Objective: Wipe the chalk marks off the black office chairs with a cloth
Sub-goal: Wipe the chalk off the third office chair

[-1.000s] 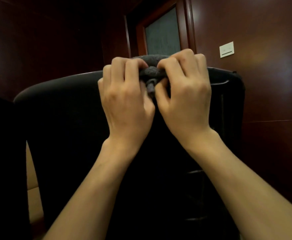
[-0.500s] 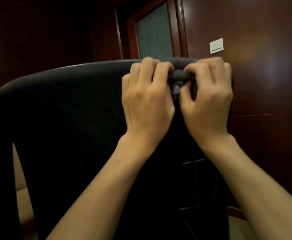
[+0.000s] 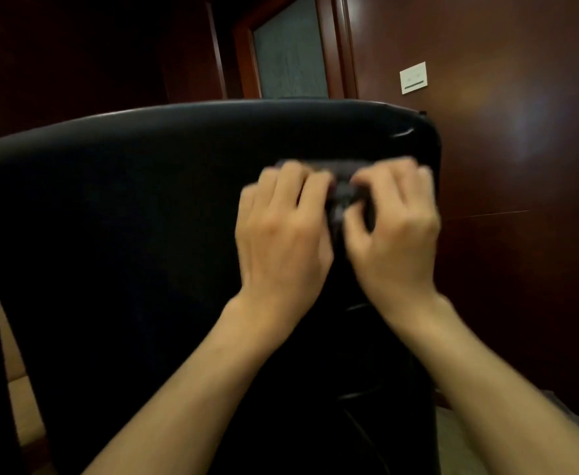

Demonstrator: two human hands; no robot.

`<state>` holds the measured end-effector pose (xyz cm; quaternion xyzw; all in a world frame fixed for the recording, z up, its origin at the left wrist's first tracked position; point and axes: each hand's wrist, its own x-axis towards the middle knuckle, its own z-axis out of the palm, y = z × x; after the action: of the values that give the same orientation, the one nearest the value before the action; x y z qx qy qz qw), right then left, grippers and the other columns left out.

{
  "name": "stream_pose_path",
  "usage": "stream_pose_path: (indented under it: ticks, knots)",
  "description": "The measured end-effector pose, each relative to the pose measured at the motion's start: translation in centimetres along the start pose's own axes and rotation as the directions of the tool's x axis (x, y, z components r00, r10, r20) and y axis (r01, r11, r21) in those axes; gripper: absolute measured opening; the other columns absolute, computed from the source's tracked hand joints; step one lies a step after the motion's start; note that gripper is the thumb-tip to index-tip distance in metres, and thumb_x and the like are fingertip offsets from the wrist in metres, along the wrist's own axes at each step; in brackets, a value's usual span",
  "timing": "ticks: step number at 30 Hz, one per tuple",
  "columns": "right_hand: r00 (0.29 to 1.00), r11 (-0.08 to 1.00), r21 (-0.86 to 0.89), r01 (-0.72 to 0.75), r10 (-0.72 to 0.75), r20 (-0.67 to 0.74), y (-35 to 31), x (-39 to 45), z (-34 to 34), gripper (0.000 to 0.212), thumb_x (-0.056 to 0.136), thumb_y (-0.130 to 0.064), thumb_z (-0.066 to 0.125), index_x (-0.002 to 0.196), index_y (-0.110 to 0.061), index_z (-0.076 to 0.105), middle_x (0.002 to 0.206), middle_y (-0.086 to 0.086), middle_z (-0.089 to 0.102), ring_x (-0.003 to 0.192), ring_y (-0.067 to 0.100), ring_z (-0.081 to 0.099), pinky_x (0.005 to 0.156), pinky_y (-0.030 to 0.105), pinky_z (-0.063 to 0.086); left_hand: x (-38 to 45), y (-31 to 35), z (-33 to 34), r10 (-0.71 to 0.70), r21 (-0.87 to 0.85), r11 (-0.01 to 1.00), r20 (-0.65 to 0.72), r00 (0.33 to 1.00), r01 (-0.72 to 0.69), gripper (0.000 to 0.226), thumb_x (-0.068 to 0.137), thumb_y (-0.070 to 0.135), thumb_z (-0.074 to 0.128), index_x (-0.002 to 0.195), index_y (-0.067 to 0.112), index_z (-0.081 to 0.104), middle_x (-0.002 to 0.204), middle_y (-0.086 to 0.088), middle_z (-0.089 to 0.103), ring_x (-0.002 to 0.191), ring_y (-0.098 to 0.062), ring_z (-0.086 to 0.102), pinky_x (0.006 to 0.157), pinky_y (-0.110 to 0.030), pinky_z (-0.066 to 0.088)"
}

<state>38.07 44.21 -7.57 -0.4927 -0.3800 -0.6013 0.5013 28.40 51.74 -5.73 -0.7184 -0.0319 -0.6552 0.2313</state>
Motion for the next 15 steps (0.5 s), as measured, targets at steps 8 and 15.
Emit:
stream_pose_path:
  ticks: [8,15]
  knots:
    - [0.984,0.989,0.029,-0.143,0.145,-0.103,-0.5,-1.5,1.2,0.021,0.077,-0.005,0.056,0.095,0.001,0.064,0.097,0.022,0.059,0.089,0.037,0.051,0.083,0.042,0.041,0.2,0.5,0.4,-0.021,-0.024,0.999,0.001,1.0,0.021,0.03,0.087,0.02,0.048,0.101,0.006,0.07,0.102,-0.015,0.066,0.091,-0.034,0.059,0.078,-0.038,0.036]
    - [0.983,0.988,0.061,-0.142,0.133,0.129,-1.2,-8.3,0.0,0.02,0.079,-0.006,0.057,0.095,0.001,0.067,0.096,0.014,0.062,0.087,0.027,0.053,0.075,0.04,0.049,-7.3,0.0,0.3,-0.056,-0.02,0.998,0.127,0.99,0.059,0.025,0.089,0.016,0.052,0.101,0.005,0.072,0.099,-0.01,0.067,0.089,-0.024,0.058,0.08,-0.031,0.037]
